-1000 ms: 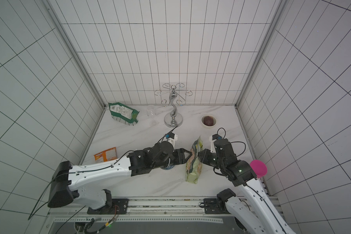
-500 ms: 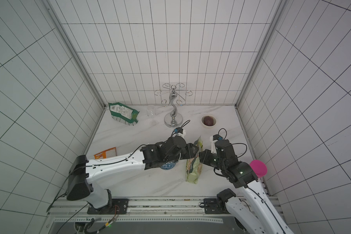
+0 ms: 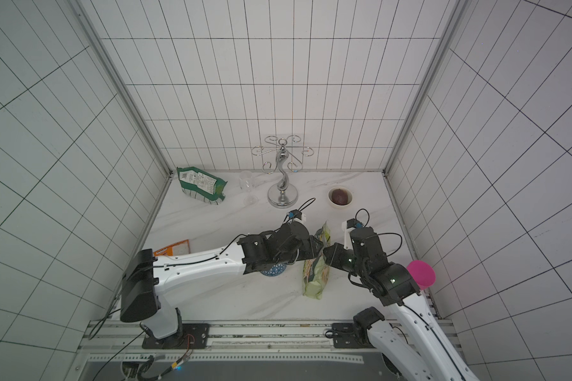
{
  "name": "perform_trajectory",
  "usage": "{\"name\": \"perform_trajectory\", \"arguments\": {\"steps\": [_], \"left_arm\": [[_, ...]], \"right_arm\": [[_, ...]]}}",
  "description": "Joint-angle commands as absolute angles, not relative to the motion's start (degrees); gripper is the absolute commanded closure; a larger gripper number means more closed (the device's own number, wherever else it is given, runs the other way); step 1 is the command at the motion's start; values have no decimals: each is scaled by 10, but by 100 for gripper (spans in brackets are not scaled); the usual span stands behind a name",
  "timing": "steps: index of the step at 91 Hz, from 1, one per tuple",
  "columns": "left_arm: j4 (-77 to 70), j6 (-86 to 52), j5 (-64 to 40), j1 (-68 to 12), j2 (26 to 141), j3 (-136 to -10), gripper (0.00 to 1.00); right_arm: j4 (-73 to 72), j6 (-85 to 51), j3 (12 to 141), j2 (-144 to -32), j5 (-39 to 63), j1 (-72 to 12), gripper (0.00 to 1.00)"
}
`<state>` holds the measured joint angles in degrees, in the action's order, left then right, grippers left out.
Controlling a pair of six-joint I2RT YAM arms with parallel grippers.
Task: Pour the oats into the breakfast bowl
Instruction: Open the oats bag at the center of the board.
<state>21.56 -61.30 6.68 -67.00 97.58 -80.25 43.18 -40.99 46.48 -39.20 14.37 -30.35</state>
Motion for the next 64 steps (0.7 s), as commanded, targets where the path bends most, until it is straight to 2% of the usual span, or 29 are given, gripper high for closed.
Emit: {"name": "perform_trajectory", "arguments": {"steps": [1, 22, 32, 38, 46, 56, 64], "left_arm": [[214, -614, 60, -665, 996, -816, 71], [215, -616, 27, -648, 1012, -832, 71], [213, -616, 15, -644, 1016, -833, 76], [213, -620, 9, -644, 1019, -832, 82], [210, -626, -4, -642, 1022, -834, 92], [205, -632, -15, -642, 1022, -833, 100], [198, -639, -29, -642, 1022, -831, 100]], "right_arm": [[437, -413, 457, -391, 142, -302, 100], [445, -406, 455, -392, 139, -302, 100], [445, -400, 456, -394, 136, -301, 100], [446, -395, 456, -394, 133, -302, 100], [447, -388, 455, -396, 126, -302, 92], [447, -381, 454, -404, 124, -302, 86], [443, -376, 455, -414, 129, -302, 83]]}}
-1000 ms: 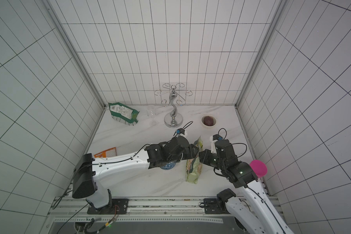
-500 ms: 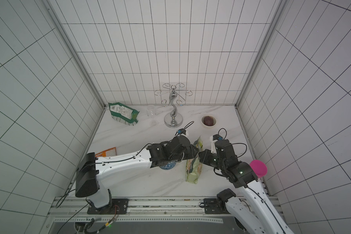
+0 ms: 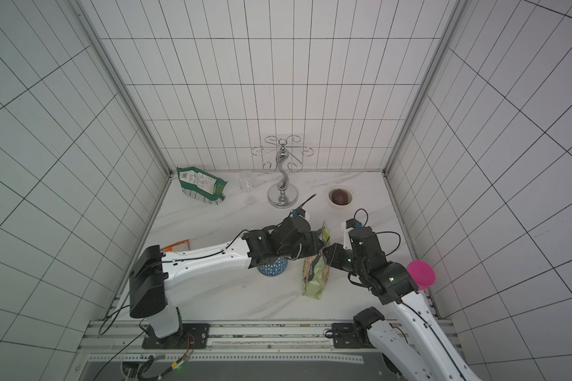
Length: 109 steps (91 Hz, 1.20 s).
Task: Pour the oats into the breakfast bowl
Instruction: Open the oats bag at the center of the board.
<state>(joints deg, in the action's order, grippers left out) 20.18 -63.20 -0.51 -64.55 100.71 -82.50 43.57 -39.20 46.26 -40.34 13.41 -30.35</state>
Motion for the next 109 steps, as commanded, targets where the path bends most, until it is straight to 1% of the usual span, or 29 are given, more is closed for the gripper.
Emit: {"name": "perform_trajectory", "arguments": {"steps": [1, 6, 9, 12, 16, 17, 32, 45, 61, 66, 75, 92, 109], "left_arm": [[197, -639, -31, -642, 1022, -831, 100], [192, -642, -39, -642, 1023, -831, 100], [190, -645, -42, -642, 1024, -831, 100], [189, -646, -44, -642, 1024, -831, 100], [188, -647, -46, -642, 1024, -831, 100], [188, -647, -47, -642, 1024, -831, 100], [188, -651, -29, -642, 1009, -827, 100], [178, -668, -3, -639, 982, -811, 100], [147, -701, -55, -620, 970, -801, 100], [147, -708, -53, -616, 963, -799, 100], [144, -707, -43, -611, 949, -796, 100], [126, -719, -59, -600, 943, -785, 100], [132, -720, -60, -589, 937, -779, 100]], "right_arm": [[442, -376, 455, -415, 129, -302, 83], [442, -373, 456, -421, 131, -302, 83], [441, -371, 457, -424, 133, -302, 85], [440, -369, 458, -428, 134, -302, 89], [439, -365, 459, -432, 133, -301, 99], [439, -364, 459, -434, 132, -302, 100], [482, -343, 479, -463, 90, -304, 100], [520, -331, 497, -488, 1, -329, 100], [522, -335, 510, -510, -79, -369, 100], [524, -336, 513, -512, -102, -376, 100], [520, -333, 515, -511, -117, -376, 100], [513, -332, 515, -508, -117, -376, 100], [523, -322, 525, -502, -137, -365, 100]]}}
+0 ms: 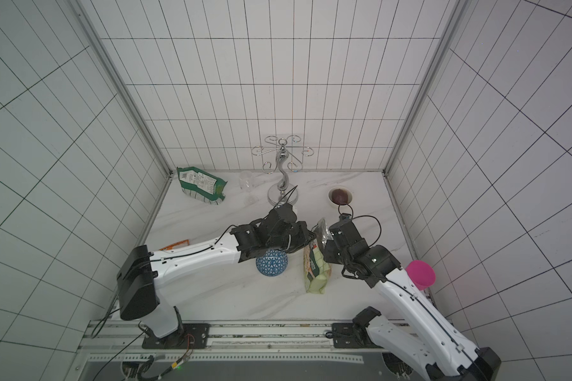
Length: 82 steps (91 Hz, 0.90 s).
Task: Pour the oats into the breakfast bowl
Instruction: Open the oats bag at the center of the board.
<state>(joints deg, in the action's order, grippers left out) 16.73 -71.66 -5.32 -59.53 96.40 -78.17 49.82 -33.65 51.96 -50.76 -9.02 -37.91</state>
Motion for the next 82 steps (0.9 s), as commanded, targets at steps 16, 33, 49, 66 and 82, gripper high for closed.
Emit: {"name": "perform_trajectory", "arguments": {"steps": [16, 33, 49, 66, 82], "left_arm": [[144, -710, -77, -586, 940, -794, 100], [143, -709, -101, -587, 953, -806, 100], [145, -701, -108, -587, 958, -810, 100], [159, -676, -119, -587, 970, -821, 70], [236, -609, -65, -585, 976, -851, 35]], "right_arm": [[547, -296, 572, -500, -143, -345, 100], [585, -285, 612, -514, -112, -341, 100], [602, -287, 608, -526, -77, -341, 82], [600, -285, 603, -533, -65, -341, 51], [589, -280, 592, -548, -66, -340, 54]]}}
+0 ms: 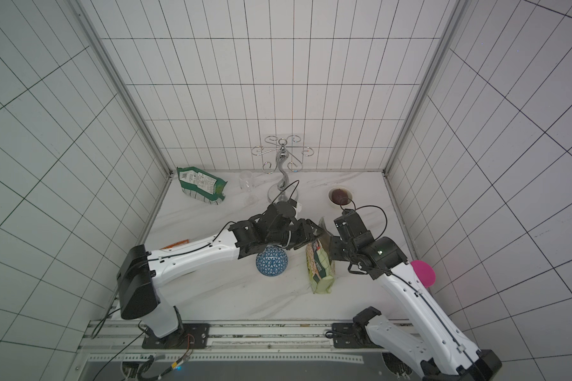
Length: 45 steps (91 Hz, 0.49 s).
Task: Pour the oats into the breakfast bowl
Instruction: Open the oats bag at the center of the board.
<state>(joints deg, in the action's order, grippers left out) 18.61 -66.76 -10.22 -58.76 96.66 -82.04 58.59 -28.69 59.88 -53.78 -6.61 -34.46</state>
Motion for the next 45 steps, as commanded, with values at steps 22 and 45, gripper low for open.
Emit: {"name": "perform_trajectory", "arguments": {"steps": [22, 45], "left_arm": [[321, -507, -23, -585, 1030, -914, 32], [366, -467, 8, -584, 1077, -963, 41]], "right_arm": [[581, -283, 596, -554, -101, -339, 70], [567, -281, 598, -564, -106, -335, 75]]}}
